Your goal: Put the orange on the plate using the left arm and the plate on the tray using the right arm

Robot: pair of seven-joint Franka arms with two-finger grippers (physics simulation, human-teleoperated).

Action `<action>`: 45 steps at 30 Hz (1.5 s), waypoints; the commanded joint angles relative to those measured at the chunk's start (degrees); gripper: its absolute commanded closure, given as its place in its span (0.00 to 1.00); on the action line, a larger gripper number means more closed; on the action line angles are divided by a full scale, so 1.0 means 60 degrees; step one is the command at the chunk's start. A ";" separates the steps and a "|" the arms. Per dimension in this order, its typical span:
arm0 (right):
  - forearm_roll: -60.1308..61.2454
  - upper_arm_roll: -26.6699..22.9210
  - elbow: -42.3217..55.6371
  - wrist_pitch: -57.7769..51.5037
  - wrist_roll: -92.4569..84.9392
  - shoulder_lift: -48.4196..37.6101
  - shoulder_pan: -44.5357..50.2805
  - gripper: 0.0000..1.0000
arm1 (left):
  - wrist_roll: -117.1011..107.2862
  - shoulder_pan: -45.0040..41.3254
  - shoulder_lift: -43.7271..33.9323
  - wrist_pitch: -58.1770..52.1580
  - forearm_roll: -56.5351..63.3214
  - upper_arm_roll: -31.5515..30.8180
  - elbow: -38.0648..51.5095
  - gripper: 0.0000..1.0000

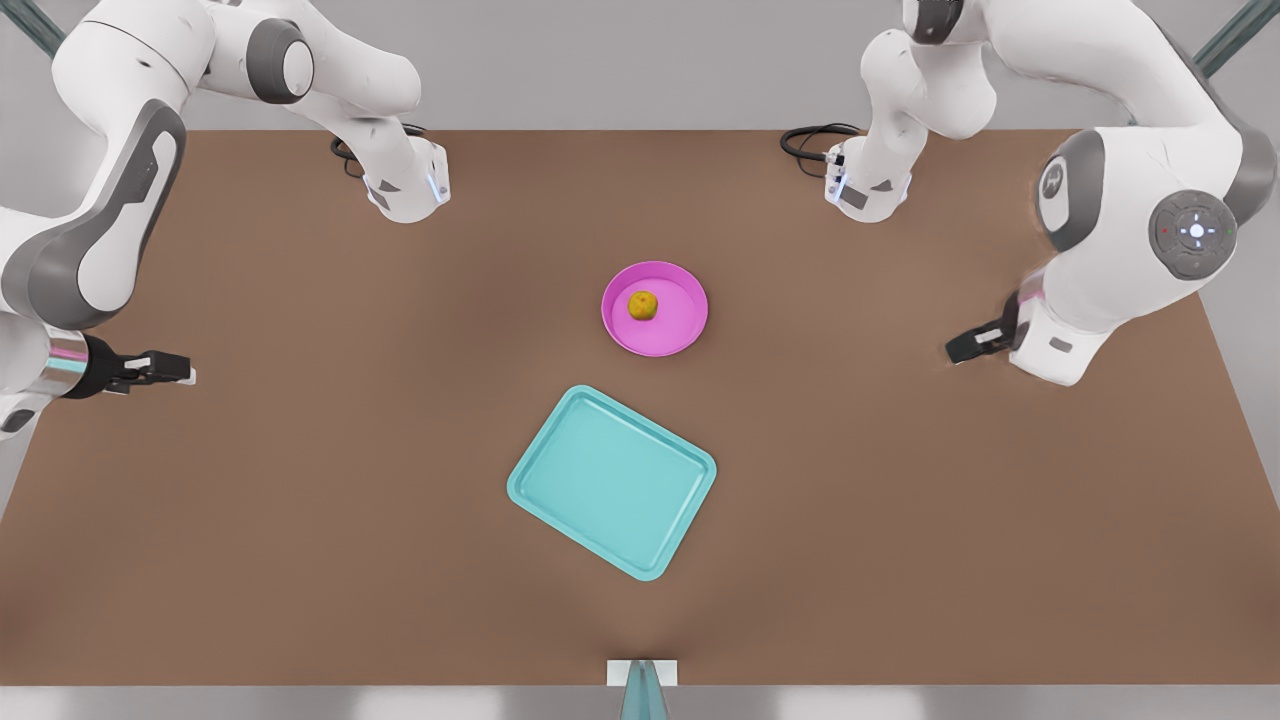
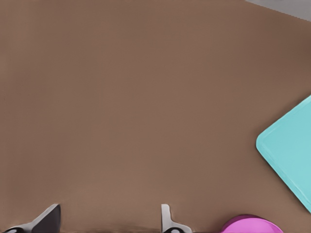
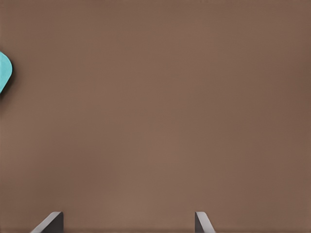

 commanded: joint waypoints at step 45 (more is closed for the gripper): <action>0.5792 0.5229 -0.8638 1.1828 0.1776 0.1452 0.5040 0.00 | 0.4465 0.4611 0.0185 0.0782 0.0860 -0.5056 -0.0177 0.00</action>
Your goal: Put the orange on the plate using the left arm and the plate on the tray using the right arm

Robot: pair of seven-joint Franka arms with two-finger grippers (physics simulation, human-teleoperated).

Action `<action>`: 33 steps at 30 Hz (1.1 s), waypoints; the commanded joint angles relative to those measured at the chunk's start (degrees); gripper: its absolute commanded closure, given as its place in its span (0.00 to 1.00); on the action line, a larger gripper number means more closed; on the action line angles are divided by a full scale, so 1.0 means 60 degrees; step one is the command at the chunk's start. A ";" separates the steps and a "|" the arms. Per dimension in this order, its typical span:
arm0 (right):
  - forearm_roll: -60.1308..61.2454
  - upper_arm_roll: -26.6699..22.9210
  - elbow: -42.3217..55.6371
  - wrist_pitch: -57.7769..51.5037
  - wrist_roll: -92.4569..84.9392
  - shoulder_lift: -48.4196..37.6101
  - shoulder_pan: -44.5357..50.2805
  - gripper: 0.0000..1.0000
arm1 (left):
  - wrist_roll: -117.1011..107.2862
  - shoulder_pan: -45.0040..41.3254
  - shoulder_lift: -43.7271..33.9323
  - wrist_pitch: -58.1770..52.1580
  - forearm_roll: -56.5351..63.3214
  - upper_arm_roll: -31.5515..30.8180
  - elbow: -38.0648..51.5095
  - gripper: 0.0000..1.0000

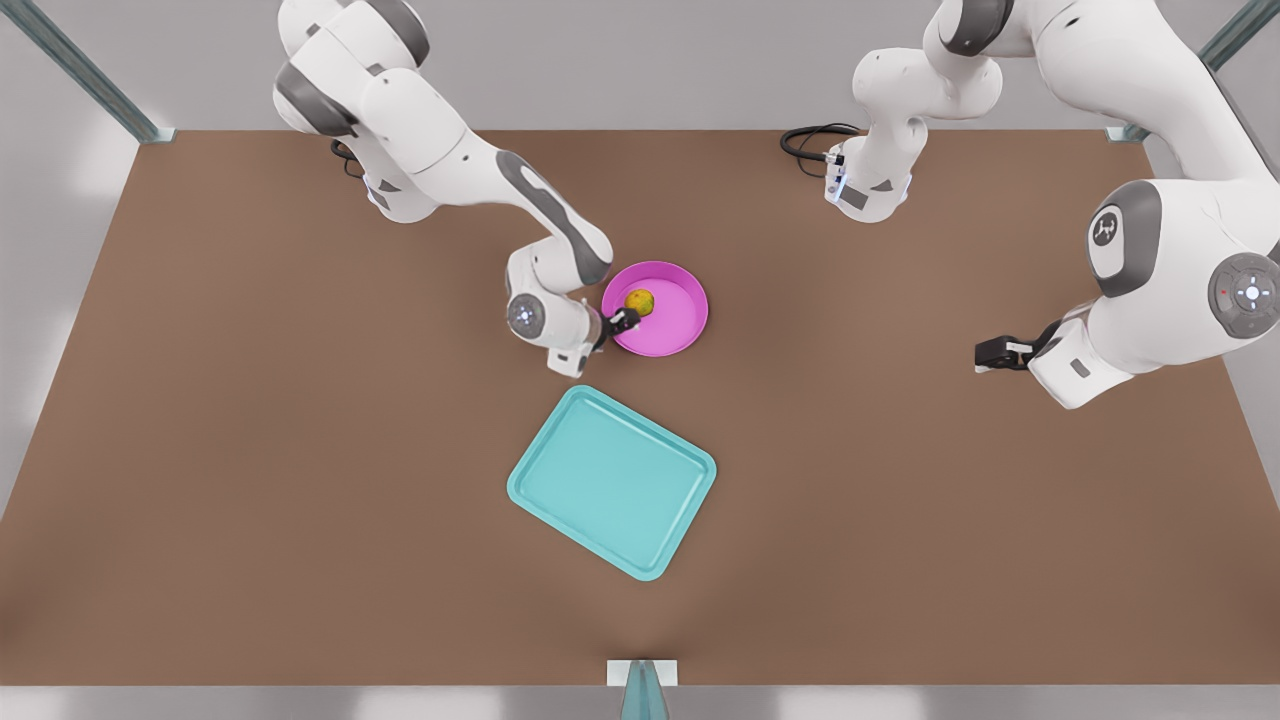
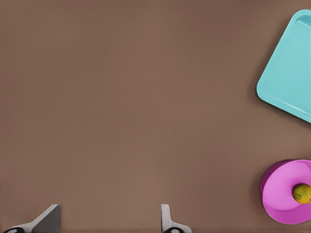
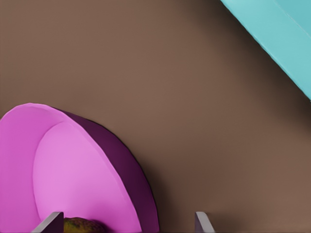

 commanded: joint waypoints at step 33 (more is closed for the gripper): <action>-0.0004 0.0246 0.0504 -0.0358 -0.0252 -0.0333 -0.0607 0.79 | 0.0303 -0.0013 -0.0245 -0.0479 0.0035 -0.0002 0.0018 0.00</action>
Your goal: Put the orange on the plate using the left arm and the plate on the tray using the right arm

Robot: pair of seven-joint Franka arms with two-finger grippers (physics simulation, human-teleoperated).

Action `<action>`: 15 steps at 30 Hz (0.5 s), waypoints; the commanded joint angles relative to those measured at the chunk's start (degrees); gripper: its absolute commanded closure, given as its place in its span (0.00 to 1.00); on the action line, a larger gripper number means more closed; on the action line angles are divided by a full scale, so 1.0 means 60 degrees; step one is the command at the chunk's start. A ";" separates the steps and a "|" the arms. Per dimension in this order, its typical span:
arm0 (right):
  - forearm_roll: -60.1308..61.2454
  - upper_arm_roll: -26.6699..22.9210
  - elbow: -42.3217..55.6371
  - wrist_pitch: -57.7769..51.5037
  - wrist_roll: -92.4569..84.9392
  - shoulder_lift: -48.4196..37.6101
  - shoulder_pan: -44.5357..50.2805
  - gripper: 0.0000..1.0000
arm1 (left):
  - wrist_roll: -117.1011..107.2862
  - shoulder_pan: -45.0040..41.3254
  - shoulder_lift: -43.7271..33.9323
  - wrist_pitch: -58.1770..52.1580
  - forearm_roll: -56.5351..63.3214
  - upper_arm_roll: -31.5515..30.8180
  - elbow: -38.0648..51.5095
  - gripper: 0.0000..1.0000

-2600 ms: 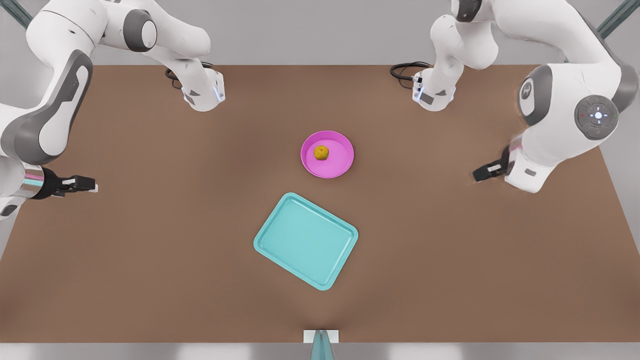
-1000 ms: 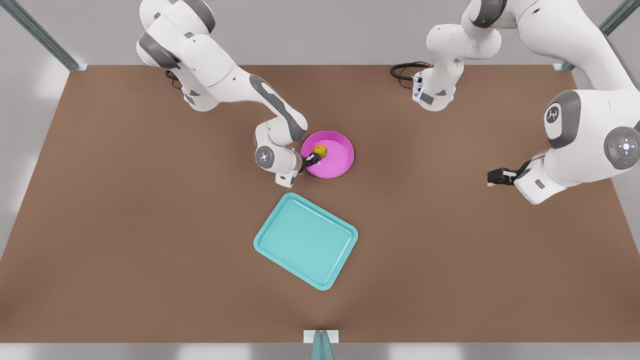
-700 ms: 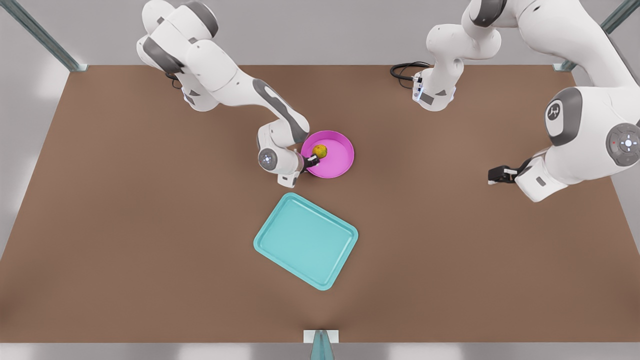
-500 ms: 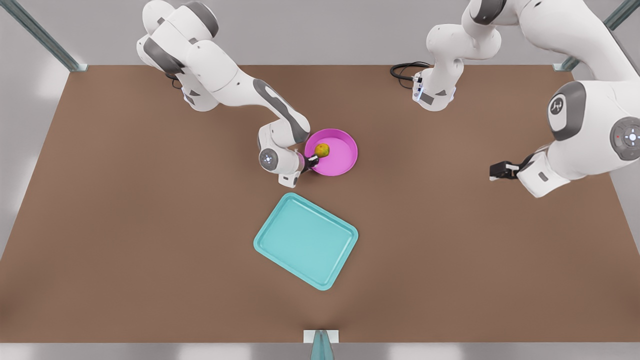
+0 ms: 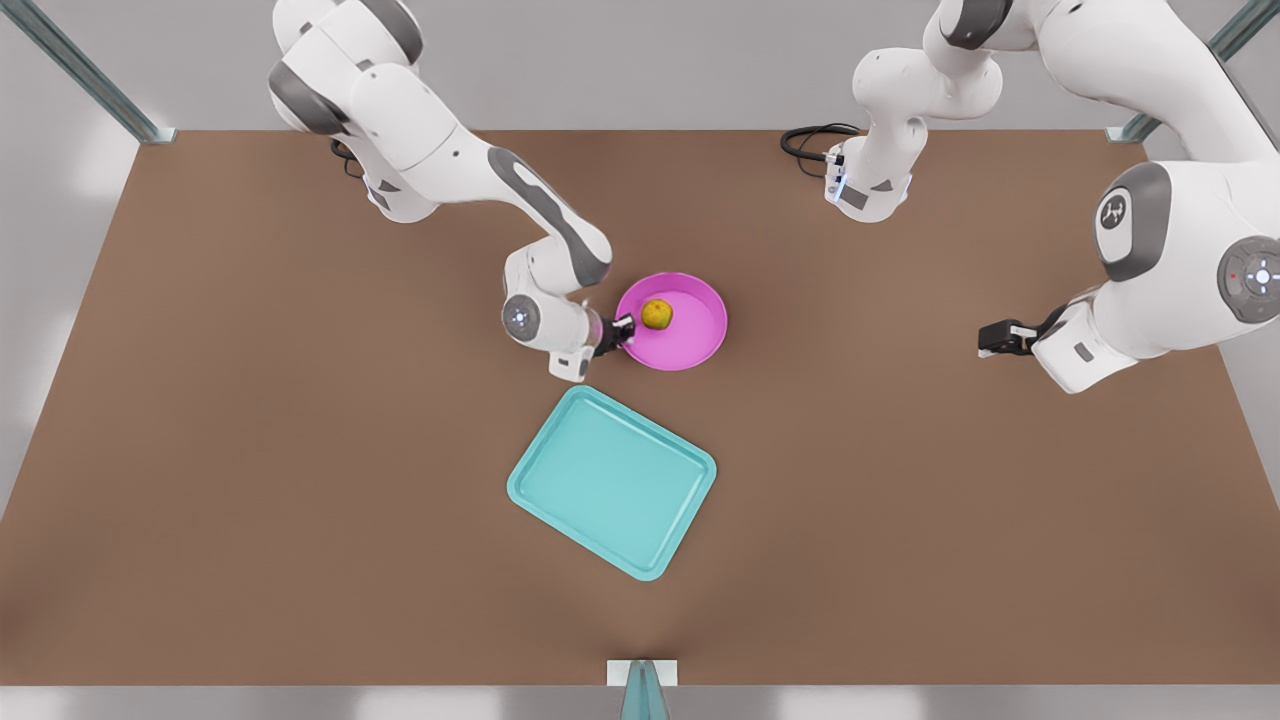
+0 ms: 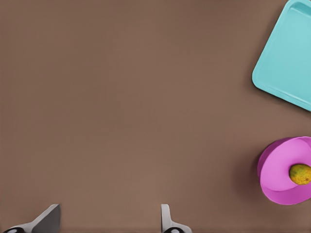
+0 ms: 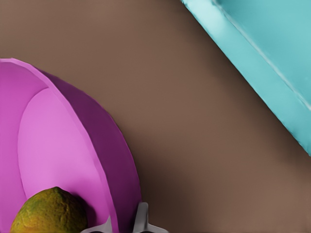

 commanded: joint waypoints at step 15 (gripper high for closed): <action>0.0064 -0.0104 0.2270 -0.0800 -0.0004 0.0646 -0.3291 0.79 | 0.0030 0.0000 0.0008 -0.0037 0.0004 0.0002 0.0002 0.00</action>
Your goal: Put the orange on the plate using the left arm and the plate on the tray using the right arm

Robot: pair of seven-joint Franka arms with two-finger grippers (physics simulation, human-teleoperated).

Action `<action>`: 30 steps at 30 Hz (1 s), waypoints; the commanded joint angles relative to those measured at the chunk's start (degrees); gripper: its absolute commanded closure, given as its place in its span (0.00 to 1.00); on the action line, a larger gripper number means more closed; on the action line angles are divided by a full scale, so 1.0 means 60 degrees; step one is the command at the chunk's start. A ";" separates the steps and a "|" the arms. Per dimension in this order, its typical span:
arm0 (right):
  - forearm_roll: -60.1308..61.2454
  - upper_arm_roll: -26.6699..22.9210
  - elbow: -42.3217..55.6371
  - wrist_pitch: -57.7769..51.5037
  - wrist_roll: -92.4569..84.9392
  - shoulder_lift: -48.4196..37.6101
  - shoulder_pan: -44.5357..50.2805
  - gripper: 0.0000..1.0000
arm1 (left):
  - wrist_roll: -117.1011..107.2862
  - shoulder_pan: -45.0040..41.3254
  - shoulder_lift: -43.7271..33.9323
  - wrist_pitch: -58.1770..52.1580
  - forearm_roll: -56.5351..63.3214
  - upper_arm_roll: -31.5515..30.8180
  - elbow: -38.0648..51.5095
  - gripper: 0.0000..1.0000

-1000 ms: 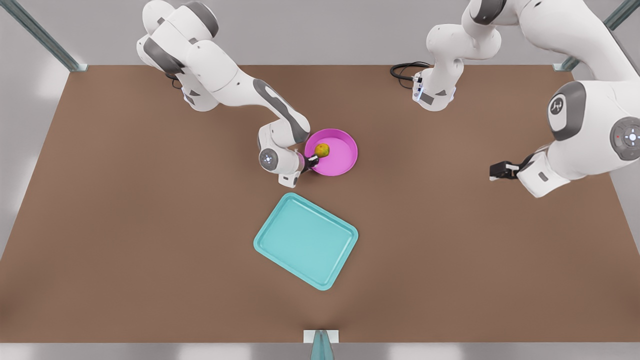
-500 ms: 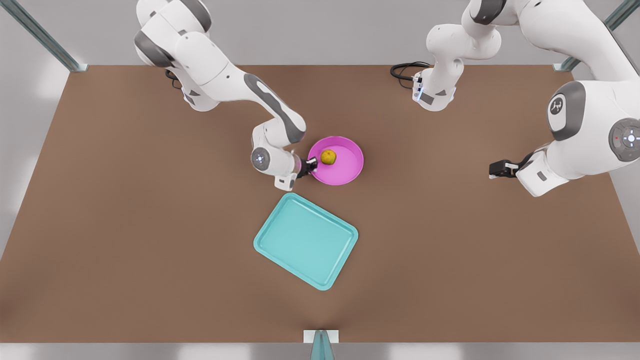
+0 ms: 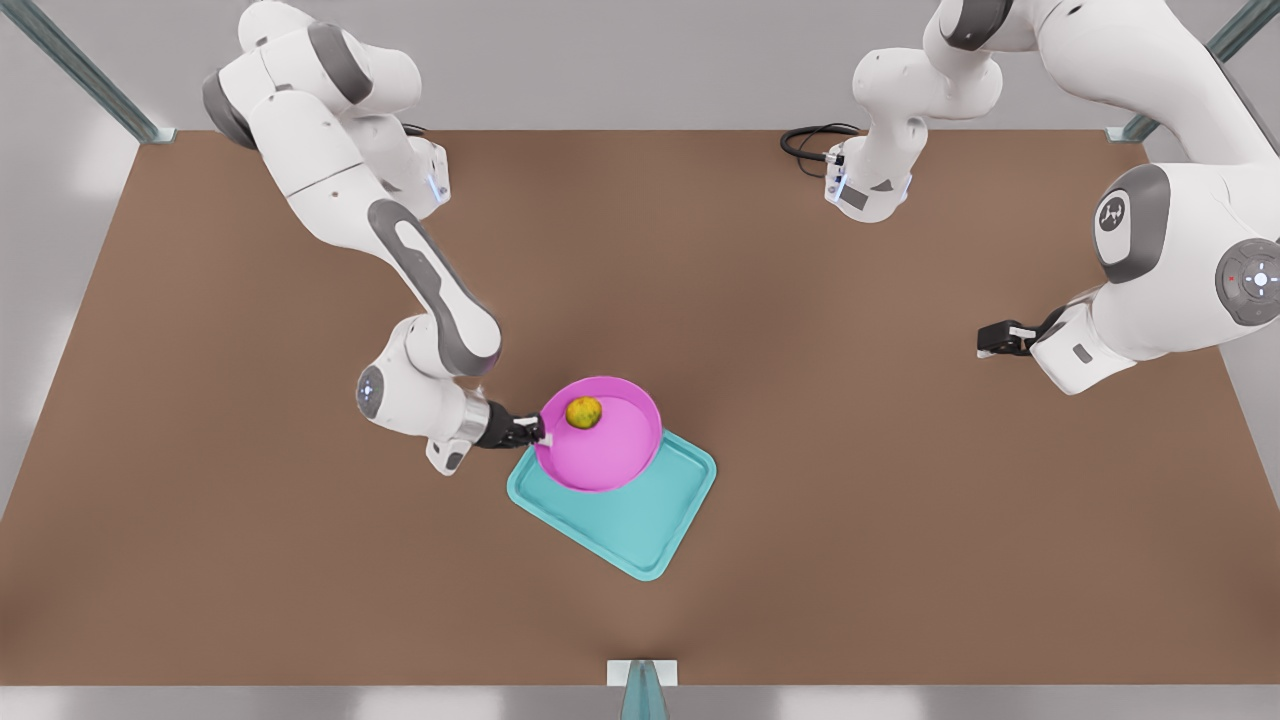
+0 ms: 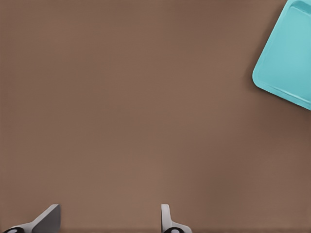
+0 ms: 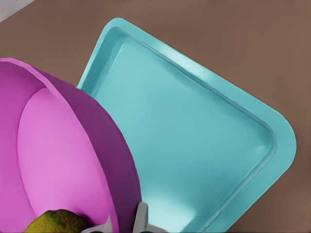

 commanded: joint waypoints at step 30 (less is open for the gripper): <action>-0.8104 -0.3312 0.2378 -1.1210 0.0227 -0.5722 -0.1333 0.00 | -0.0031 0.0000 -0.0026 -0.0042 0.0032 -0.0013 0.0004 0.00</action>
